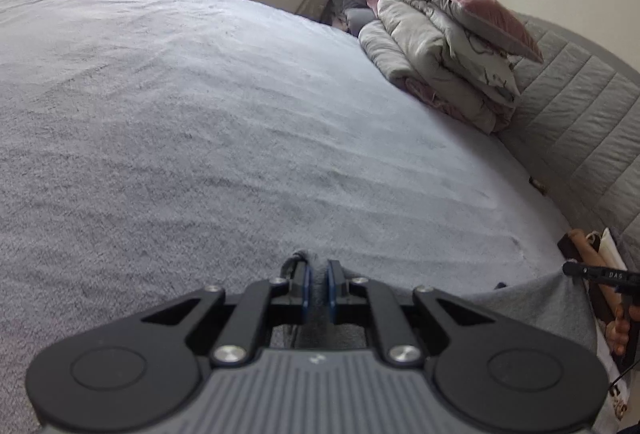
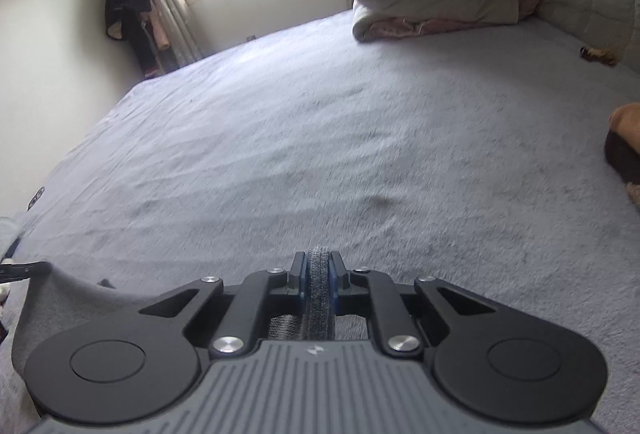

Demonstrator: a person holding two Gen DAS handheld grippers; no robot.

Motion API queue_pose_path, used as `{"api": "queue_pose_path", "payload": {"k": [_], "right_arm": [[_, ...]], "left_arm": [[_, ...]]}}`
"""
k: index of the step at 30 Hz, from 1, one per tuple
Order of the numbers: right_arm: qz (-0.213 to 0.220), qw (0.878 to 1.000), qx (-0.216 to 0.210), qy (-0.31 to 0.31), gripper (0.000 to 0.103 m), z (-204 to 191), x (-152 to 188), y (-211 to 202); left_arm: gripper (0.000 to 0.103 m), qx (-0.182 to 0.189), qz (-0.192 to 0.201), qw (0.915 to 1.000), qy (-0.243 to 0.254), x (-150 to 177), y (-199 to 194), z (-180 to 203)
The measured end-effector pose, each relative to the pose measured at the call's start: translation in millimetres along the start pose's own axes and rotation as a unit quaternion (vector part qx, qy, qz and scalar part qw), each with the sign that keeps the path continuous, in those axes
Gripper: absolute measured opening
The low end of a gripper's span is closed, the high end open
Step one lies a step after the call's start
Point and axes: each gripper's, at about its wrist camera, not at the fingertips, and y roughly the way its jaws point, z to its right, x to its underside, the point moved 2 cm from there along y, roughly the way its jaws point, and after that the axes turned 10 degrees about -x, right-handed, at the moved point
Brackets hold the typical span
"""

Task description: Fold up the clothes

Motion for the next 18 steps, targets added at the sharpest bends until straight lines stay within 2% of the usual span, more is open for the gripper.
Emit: {"api": "queue_pose_path", "payload": {"k": [3, 7, 10, 12, 14, 16, 18], "right_arm": [[0.013, 1.0, 0.014, -0.013, 0.012, -2, -3, -2], [-0.03, 0.999, 0.04, -0.021, 0.013, 2, 7, 20], [-0.061, 0.993, 0.09, -0.046, 0.018, 0, 15, 38], [-0.054, 0.991, 0.111, -0.053, 0.023, -1, 13, 36], [-0.029, 0.992, 0.115, -0.054, 0.04, -2, 8, 25], [-0.015, 0.991, 0.116, -0.063, 0.044, -7, 7, 14], [-0.018, 0.991, 0.109, -0.077, 0.044, -15, 9, 10]], "left_arm": [[0.009, -0.009, 0.008, 0.9999, 0.001, -1, -2, -1], [0.01, -0.044, -0.029, 0.9984, 0.021, 7, 19, -1], [0.016, -0.067, -0.053, 0.9963, 0.01, 12, 33, -2], [0.019, -0.074, -0.045, 0.9962, -0.006, 8, 30, -5], [0.025, -0.092, -0.025, 0.9955, -0.006, 2, 20, -7], [0.028, -0.116, -0.007, 0.9932, 0.007, -2, 9, -5], [0.032, -0.118, 0.0, 0.9929, 0.008, -1, 0, 0]]}}
